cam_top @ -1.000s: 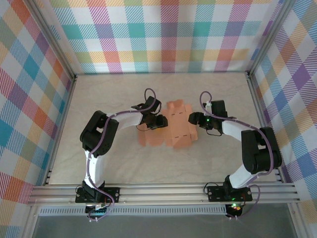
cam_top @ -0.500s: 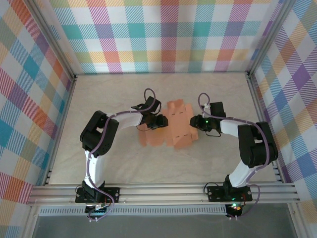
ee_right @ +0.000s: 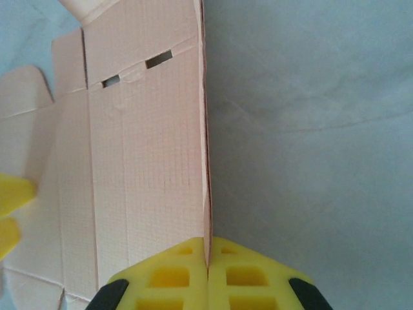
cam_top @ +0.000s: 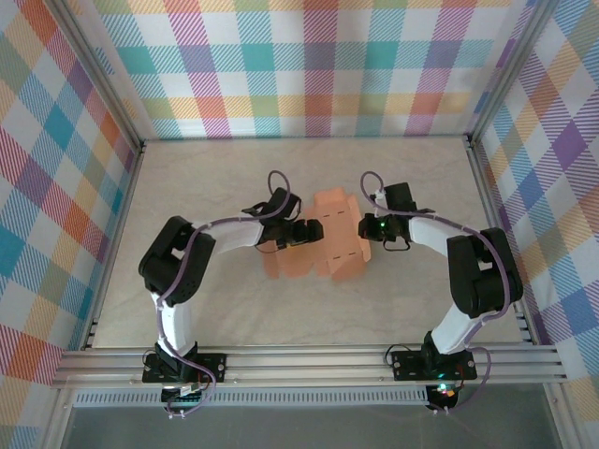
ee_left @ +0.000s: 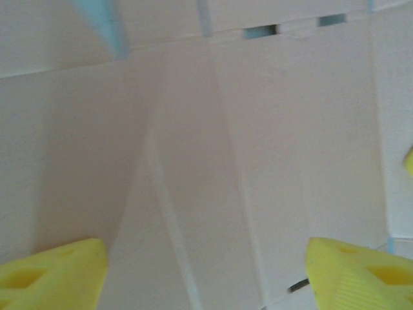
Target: Fold the paper box
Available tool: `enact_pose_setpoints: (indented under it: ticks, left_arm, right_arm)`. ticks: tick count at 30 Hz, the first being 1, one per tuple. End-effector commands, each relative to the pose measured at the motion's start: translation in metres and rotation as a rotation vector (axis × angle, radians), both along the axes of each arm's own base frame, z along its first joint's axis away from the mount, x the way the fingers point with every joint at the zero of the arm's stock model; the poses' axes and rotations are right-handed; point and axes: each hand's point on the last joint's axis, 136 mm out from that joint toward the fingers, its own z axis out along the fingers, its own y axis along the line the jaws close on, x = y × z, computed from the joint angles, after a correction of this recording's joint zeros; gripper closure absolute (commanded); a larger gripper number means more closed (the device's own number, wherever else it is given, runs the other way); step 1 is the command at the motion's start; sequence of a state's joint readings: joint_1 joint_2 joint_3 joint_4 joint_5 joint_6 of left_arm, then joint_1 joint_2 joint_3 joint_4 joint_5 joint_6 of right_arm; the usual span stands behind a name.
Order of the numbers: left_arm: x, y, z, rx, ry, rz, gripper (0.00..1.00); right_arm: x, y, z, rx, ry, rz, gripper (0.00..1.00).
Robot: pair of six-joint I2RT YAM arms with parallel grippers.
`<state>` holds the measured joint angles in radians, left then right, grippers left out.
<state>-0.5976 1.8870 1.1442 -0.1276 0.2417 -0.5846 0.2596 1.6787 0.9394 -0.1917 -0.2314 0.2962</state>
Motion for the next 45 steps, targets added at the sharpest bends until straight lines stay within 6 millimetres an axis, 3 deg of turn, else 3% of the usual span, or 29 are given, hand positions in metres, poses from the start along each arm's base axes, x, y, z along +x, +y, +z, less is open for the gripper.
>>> enact_pose_setpoints:
  ticks: [1,9,13,15,19,23,27,30,35,39,42,45]
  left_arm:
    - [0.008,0.037,0.015,0.046,-0.062,0.115,0.15]
    - [0.001,0.081,0.014,0.047,-0.048,0.196,0.11]
    - [-0.002,0.087,0.015,0.056,-0.051,0.196,0.09]
    - [-0.003,0.091,0.016,0.065,-0.058,0.204,0.09]
    - [-0.006,0.095,0.018,0.066,-0.064,0.206,0.08]
    - [-0.007,0.097,0.017,0.070,-0.069,0.205,0.08]
    - [-0.006,0.095,0.015,0.066,-0.066,0.194,0.08]
    - [-0.004,0.093,0.017,0.059,-0.068,0.191,0.08]
    - [-0.005,0.094,0.016,0.063,-0.067,0.196,0.08]
    - [-0.005,0.094,0.016,0.063,-0.065,0.196,0.08]
    - [-0.006,0.095,0.016,0.064,-0.065,0.193,0.08]
    - [-0.006,0.095,0.017,0.065,-0.067,0.191,0.08]
  right_arm:
    - [-0.004,-0.025,-0.006,-0.283,0.038,-0.011,1.00]
    - [0.015,-0.049,0.006,-0.866,-0.065,0.003,1.00]
    - [0.028,-0.047,0.009,-1.148,-0.134,0.060,1.00]
    - [0.031,-0.038,0.006,-1.198,-0.158,0.098,1.00]
    - [0.032,-0.028,0.001,-1.149,-0.176,0.102,1.00]
    - [0.023,-0.012,0.000,-0.821,-0.131,0.085,1.00]
    - [0.020,-0.008,0.002,-0.637,-0.107,0.089,1.00]
    - [0.020,-0.012,-0.001,-0.687,-0.090,0.111,1.00]
    - [0.028,-0.028,-0.004,-1.032,-0.116,0.133,1.00]
    - [0.032,-0.034,-0.002,-1.211,-0.124,0.141,1.00]
    - [0.032,-0.030,-0.004,-1.166,-0.137,0.137,1.00]
    - [0.026,-0.017,-0.005,-0.919,-0.115,0.122,1.00]
